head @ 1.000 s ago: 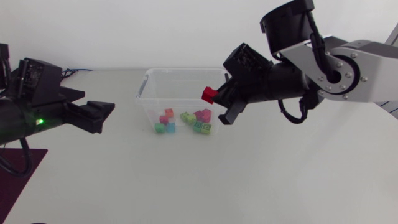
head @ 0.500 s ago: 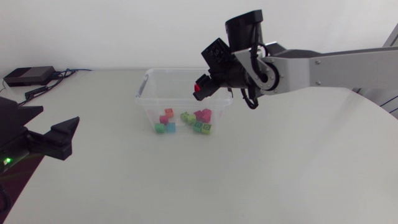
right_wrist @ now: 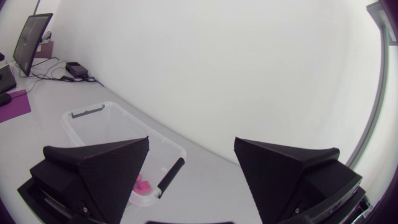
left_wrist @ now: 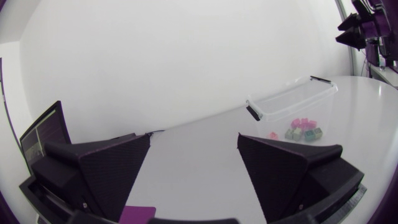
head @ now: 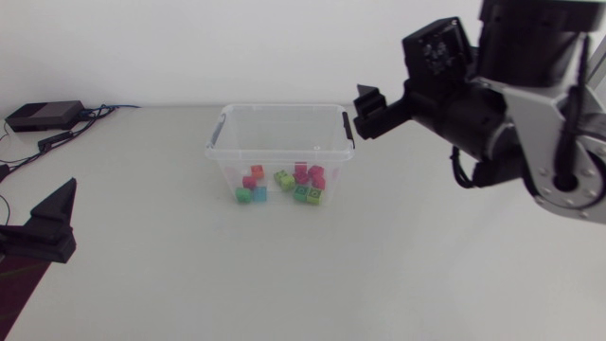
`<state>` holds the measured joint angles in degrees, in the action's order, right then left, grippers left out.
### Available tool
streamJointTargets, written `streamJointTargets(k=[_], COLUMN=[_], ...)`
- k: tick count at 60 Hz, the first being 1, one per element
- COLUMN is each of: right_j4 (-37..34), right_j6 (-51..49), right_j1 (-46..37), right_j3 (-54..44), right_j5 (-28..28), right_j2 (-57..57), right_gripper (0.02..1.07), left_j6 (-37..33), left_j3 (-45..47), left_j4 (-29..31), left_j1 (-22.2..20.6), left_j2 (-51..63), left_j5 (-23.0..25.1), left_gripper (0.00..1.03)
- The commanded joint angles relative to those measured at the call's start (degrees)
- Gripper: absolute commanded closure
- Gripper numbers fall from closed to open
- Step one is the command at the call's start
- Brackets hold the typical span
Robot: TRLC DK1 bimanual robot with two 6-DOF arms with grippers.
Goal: Pick up the duplo bricks and place them in the container
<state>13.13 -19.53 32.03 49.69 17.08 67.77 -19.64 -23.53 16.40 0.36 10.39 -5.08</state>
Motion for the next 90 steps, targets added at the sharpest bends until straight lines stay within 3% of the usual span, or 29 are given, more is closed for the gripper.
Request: streamJointTargets(k=[1, 12, 32, 84, 90], right_j4=[0.15, -4.25, -12.11, -13.12, -13.13], right_j6=[-0.69, -1.92, -2.19, 19.47, 19.53], right_j1=[-0.65, -3.29, -15.07, -31.99, -32.03], right_j3=[-5.48, -12.25, -22.46, -49.62, -49.69], right_j5=[2.25, 4.72, 2.85, -17.03, -17.08], right_j2=[-6.86, -22.06, -44.53, -67.7, -67.77], right_gripper=[0.07, 0.07, 0.07, 0.07, 0.07], left_j6=[-1.28, -1.02, -0.38, 19.58, 19.64], left_j3=[1.64, 2.52, 5.04, 23.48, 23.53], left_j4=[-0.06, 0.65, -2.07, -16.36, -16.4], left_j1=[0.96, 2.89, 2.35, -0.35, -0.36], left_j2=[-1.78, -4.24, -4.88, -10.38, -10.39], left_j5=[-0.63, -0.63, -0.43, 5.07, 5.08], left_gripper=[0.05, 0.05, 0.05, 0.05, 0.05])
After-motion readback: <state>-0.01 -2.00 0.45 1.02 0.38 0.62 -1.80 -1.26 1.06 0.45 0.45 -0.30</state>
